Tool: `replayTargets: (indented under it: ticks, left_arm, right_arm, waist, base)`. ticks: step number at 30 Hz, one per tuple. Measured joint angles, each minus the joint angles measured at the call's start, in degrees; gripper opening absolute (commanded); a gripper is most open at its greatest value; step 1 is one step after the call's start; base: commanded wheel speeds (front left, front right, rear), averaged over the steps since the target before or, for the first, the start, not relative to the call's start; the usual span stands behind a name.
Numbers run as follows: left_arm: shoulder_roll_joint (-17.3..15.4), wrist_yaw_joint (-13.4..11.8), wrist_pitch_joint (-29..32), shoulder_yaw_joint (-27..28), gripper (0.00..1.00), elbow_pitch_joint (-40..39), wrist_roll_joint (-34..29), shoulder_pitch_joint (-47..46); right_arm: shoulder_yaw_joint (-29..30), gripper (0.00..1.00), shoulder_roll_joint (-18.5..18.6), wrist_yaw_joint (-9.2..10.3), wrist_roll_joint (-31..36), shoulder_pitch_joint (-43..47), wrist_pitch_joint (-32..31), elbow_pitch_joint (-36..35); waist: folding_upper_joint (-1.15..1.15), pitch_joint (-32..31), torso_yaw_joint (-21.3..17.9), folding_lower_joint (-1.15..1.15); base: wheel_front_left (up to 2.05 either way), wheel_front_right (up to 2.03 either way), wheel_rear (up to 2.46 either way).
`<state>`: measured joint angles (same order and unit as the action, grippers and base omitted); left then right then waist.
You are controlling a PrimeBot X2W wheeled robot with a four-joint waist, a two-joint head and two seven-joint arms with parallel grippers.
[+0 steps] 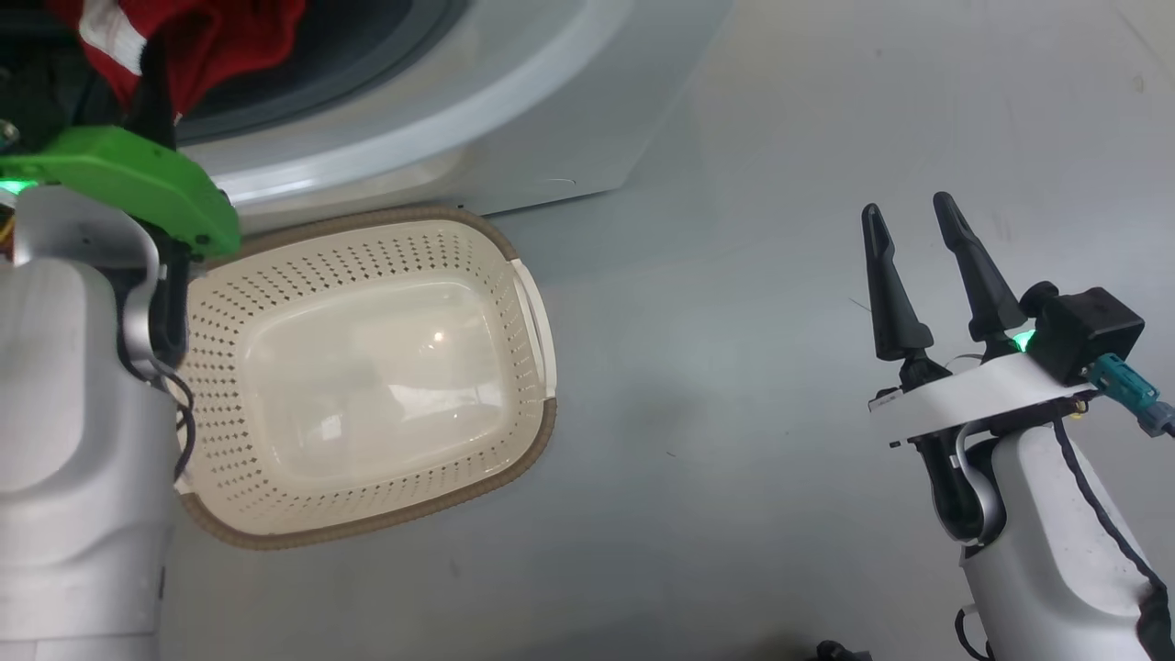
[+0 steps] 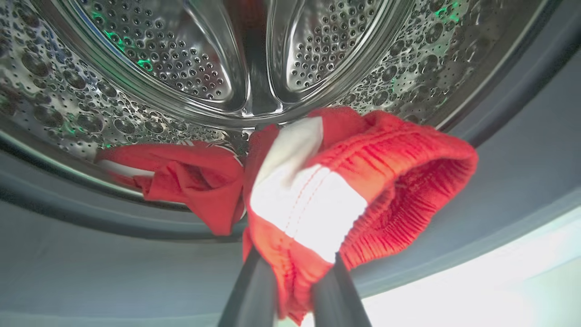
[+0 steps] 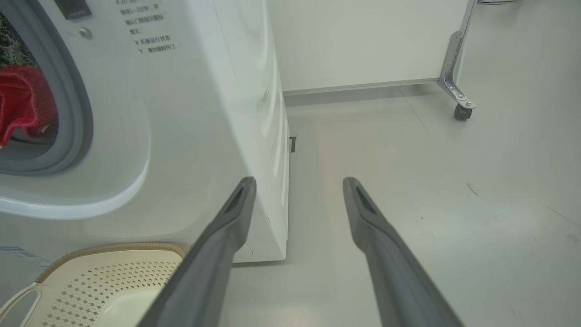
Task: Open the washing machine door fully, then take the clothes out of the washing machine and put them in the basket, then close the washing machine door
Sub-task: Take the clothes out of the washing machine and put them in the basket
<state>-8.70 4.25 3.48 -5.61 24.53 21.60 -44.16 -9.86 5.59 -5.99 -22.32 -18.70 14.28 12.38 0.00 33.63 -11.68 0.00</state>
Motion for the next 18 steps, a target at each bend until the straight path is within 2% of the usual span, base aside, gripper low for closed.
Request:
replayTargets:
  ticks: [8, 18]
  left_arm:
    - [1.3, -1.0, -7.9, -0.6, 0.0, -3.5, -1.7, 7.8]
    - [4.2, -2.2, -13.7, -2.7, 0.0, -6.2, -2.6, 18.0]
  right_arm:
    - [0.4, 1.0, 0.0, 0.0, 0.9, 2.2, 0.0, 0.9]
    - [1.5, 1.0, 0.7, 0.01, 1.7, 6.8, 0.0, 2.2]
  waist:
    - [0.0, -3.8, 1.4, 0.0]
    - [0.0, -9.6, 3.4, 0.0]
  base:
    - [0.0, 0.0, 0.0]
    - [0.0, 0.0, 0.0]
